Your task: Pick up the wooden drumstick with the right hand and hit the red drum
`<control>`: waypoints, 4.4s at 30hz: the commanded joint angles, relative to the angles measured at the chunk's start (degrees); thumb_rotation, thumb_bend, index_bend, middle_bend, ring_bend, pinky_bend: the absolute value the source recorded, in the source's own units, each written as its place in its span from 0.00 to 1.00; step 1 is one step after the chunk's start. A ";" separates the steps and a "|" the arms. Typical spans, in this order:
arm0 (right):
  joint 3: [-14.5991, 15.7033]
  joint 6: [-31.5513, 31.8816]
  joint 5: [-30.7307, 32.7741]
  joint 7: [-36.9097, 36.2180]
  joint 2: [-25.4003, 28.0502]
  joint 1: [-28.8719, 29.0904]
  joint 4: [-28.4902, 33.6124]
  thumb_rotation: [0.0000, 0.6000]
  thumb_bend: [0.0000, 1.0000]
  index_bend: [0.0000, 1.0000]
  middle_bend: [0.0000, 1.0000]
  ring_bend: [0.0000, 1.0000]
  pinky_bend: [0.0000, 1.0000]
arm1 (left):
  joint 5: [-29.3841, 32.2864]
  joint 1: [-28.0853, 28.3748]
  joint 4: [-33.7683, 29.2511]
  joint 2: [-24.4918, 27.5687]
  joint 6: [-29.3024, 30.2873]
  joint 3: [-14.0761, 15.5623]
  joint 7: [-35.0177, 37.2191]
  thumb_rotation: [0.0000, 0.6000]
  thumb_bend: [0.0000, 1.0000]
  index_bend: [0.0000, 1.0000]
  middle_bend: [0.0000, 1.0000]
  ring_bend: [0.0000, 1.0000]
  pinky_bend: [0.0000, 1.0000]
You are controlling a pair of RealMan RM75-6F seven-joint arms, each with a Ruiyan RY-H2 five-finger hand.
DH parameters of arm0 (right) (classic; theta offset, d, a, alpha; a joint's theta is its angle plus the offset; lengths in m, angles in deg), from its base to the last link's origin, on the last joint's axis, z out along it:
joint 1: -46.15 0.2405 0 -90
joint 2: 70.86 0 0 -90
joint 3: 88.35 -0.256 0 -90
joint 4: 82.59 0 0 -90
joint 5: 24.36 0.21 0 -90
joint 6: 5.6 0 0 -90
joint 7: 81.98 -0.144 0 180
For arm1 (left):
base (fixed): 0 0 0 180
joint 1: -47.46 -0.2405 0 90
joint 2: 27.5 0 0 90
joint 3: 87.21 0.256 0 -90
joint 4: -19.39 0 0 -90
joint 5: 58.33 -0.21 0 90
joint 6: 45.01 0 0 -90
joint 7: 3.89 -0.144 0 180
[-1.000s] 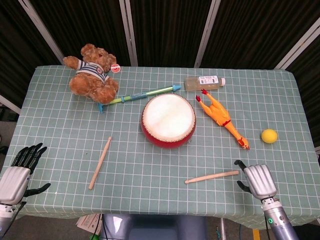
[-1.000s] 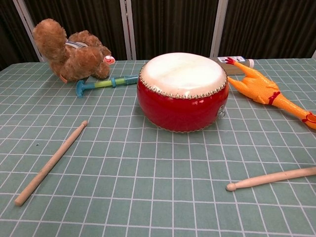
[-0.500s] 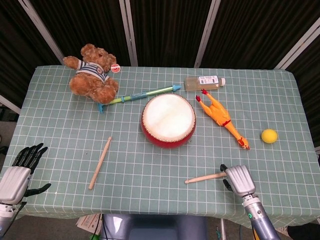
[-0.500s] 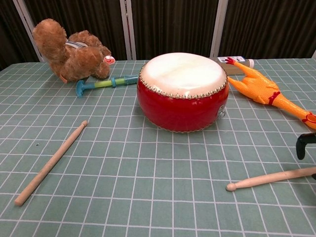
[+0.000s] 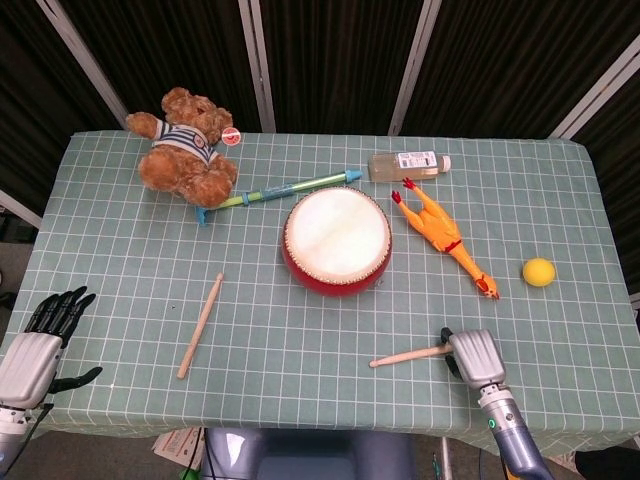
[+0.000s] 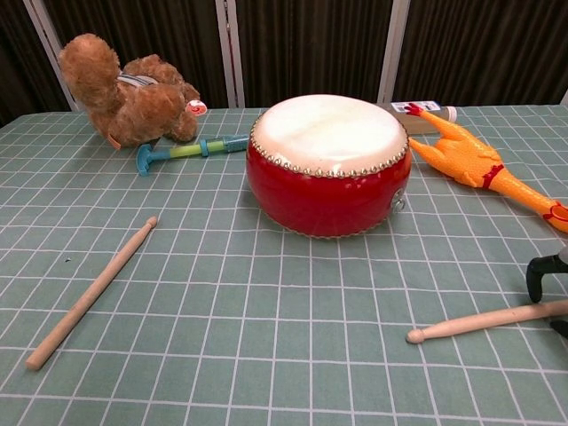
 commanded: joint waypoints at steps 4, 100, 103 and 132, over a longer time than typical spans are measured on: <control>0.21 0.19 0.09 -0.27 -1.21 0.28 -1.26 1.00 0.45 0.49 1.00 1.00 0.92 | 0.06 0.04 0.00 -0.02 -0.07 -0.02 -0.02 1.00 0.00 0.00 0.00 0.00 0.00; -2.58 6.01 15.49 24.60 -6.35 30.34 -15.43 1.00 0.67 1.00 1.00 1.00 0.92 | 1.79 0.64 -2.42 2.48 -2.15 0.18 5.88 1.00 0.00 0.00 0.00 0.00 0.00; -3.07 5.20 16.70 26.13 -8.97 29.92 -17.04 1.00 0.67 1.00 1.00 1.00 0.92 | 1.74 0.54 -2.36 2.58 -2.05 0.27 6.11 1.00 0.00 0.00 0.00 0.00 0.00; -41.04 14.09 46.45 -11.20 -4.04 19.57 17.46 1.00 0.67 1.00 1.00 1.00 0.92 | 1.83 0.52 -3.04 2.60 -2.54 0.47 5.23 1.00 0.00 0.00 0.00 0.00 0.00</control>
